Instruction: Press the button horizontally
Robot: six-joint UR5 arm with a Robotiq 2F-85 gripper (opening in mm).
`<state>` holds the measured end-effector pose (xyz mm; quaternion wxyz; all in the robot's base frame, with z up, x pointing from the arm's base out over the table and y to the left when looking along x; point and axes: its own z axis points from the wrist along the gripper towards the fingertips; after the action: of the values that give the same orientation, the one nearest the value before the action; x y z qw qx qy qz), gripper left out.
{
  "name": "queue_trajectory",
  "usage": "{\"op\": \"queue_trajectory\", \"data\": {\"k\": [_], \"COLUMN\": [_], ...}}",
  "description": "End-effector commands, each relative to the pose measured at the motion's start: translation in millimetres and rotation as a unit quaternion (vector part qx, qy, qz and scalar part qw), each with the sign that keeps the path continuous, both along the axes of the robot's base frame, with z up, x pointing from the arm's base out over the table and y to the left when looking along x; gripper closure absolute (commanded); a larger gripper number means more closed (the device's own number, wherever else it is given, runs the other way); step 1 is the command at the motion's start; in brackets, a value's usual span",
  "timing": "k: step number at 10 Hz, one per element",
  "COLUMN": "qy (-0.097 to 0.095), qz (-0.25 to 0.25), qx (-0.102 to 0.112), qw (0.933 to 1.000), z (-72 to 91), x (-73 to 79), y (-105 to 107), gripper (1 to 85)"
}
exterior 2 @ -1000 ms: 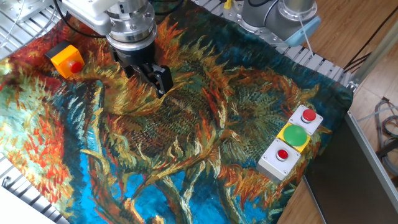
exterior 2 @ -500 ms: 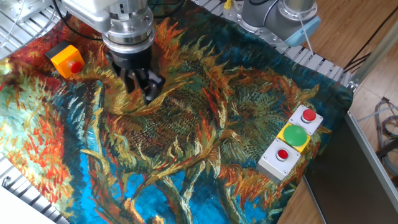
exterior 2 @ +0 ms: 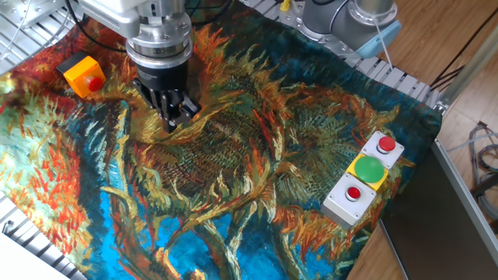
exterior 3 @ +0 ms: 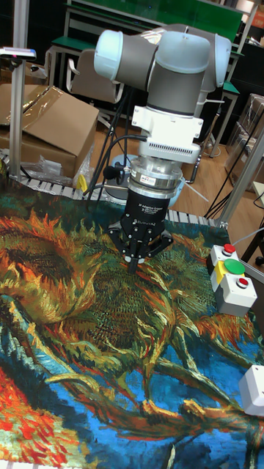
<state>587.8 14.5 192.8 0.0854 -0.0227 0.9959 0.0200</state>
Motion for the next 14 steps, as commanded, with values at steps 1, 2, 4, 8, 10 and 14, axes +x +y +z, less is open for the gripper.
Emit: {"op": "queue_trajectory", "data": {"k": [1,2,4,8,10,14], "qy": [0.008,0.016,0.03,0.01,0.019,0.039], "qz": [0.024,0.044,0.079,0.118,0.093,0.088], "qx": [-0.008,-0.022,-0.052,-0.053,-0.049,-0.078], "qw": [0.9997,0.9986,0.9951,0.9916,0.9943,0.9923], "z": [0.4,-0.4,-7.4,-19.7,-20.3,-40.6], "x": [-4.7,-9.1,-19.1,-21.1,-25.7,-37.6], "y": [-2.7,-8.7,-32.0,-50.4,-50.8,-104.2], "gripper": [84.3,84.3,84.3,84.3,84.3,84.0]}}
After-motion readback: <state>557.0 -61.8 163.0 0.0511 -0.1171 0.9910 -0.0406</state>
